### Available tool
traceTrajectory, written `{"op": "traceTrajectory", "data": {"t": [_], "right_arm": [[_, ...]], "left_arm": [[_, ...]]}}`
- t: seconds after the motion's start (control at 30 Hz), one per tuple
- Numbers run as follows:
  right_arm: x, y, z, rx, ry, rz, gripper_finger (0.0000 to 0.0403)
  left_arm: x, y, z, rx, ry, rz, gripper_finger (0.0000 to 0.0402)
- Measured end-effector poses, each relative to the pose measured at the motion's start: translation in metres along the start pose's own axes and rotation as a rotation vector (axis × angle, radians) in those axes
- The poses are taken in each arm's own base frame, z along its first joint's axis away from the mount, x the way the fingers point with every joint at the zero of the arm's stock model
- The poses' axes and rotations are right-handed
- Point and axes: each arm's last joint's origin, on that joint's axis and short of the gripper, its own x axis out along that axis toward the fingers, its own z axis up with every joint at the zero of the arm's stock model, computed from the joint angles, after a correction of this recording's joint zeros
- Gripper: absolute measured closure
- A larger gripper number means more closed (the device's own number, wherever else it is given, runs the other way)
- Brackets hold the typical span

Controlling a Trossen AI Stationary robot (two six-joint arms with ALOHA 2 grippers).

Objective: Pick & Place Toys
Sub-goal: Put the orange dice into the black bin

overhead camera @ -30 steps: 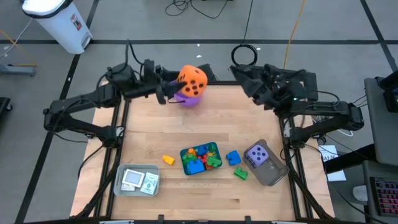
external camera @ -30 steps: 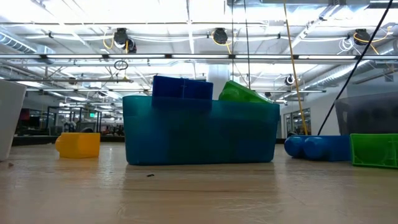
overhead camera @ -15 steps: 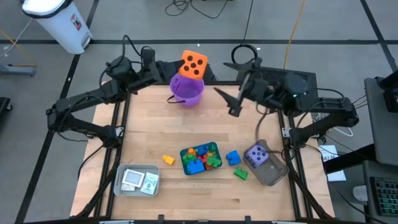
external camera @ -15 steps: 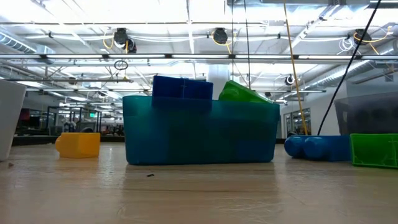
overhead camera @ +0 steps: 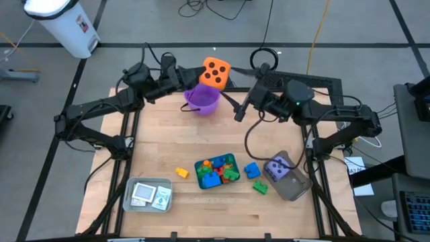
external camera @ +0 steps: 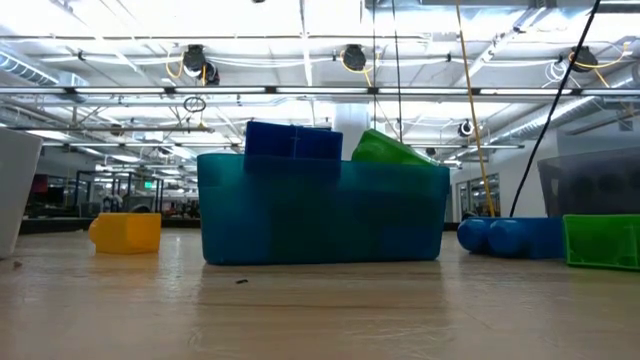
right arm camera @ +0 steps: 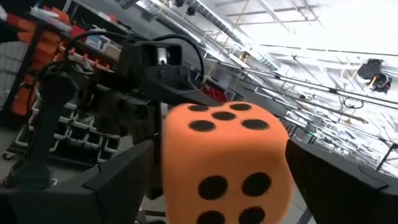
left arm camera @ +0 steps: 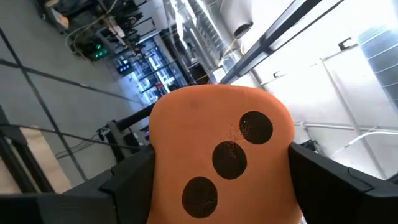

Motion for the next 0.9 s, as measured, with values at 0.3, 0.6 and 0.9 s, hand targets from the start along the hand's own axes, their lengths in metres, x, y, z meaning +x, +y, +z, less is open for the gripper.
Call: {"op": "traceTrajectory", "data": {"t": [0.3, 0.6, 0.9], "right_arm": [[0.006, -0.005, -0.008, 0.007, 0.045, -0.051, 0.0044], [0.007, -0.008, -0.011, -0.004, 0.061, -0.055, 0.0044], [0.005, -0.006, -0.014, -0.029, 0.092, -0.03, 0.0044]], "left_arm": [[0.004, 0.0, -0.005, -0.012, 0.009, -0.025, 0.0089], [0.003, -0.001, -0.006, -0.016, 0.066, -0.052, 0.0084], [0.003, -0.002, -0.011, -0.039, 0.196, -0.096, 0.0087]]}}
